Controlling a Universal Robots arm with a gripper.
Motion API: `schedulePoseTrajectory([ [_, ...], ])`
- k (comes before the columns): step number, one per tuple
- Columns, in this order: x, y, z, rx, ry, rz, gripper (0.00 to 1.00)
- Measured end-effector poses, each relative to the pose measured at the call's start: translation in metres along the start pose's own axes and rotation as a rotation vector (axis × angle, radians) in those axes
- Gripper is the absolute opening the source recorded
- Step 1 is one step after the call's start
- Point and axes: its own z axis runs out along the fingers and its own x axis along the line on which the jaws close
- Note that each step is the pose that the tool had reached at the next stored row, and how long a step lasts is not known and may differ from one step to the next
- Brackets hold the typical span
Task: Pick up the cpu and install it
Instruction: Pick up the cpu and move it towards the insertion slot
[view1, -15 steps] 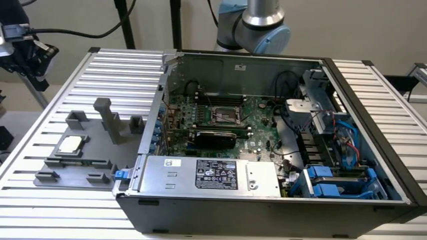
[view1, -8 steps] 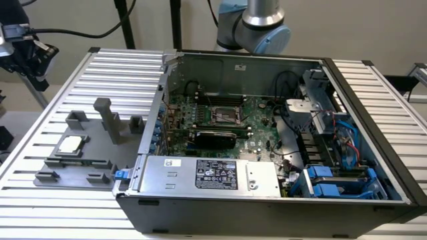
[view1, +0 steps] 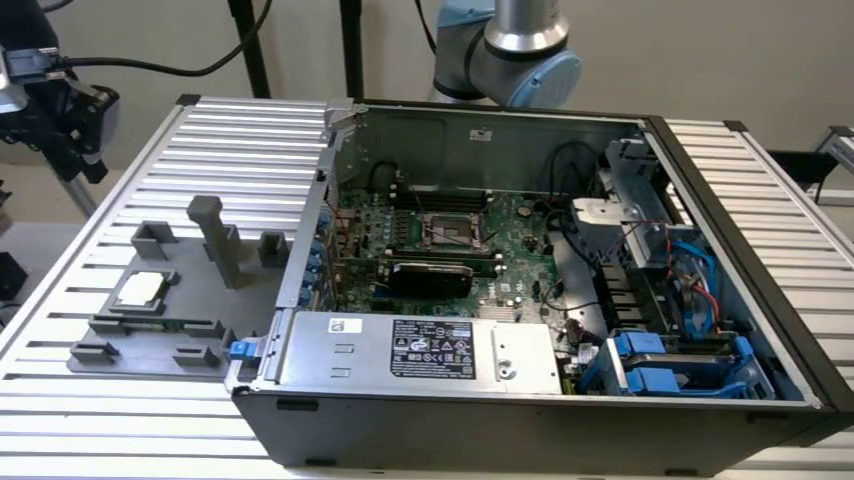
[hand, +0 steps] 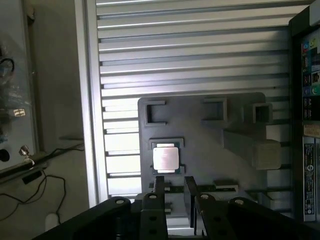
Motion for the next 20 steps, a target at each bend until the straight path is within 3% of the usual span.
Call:
schedulePoseTrajectory([
  [5,0.000,0.0000,0.0000,0.0000,0.0000,0.000,0.54],
  [8,0.000,0.0000,0.0002,0.0001,0.0001,0.000,0.60],
  [10,0.000,-0.0002,0.0035,-0.0001,-0.0001,0.000,0.72],
  [20,0.003,-0.0008,0.0218,-0.0001,-0.0001,0.000,0.72],
])
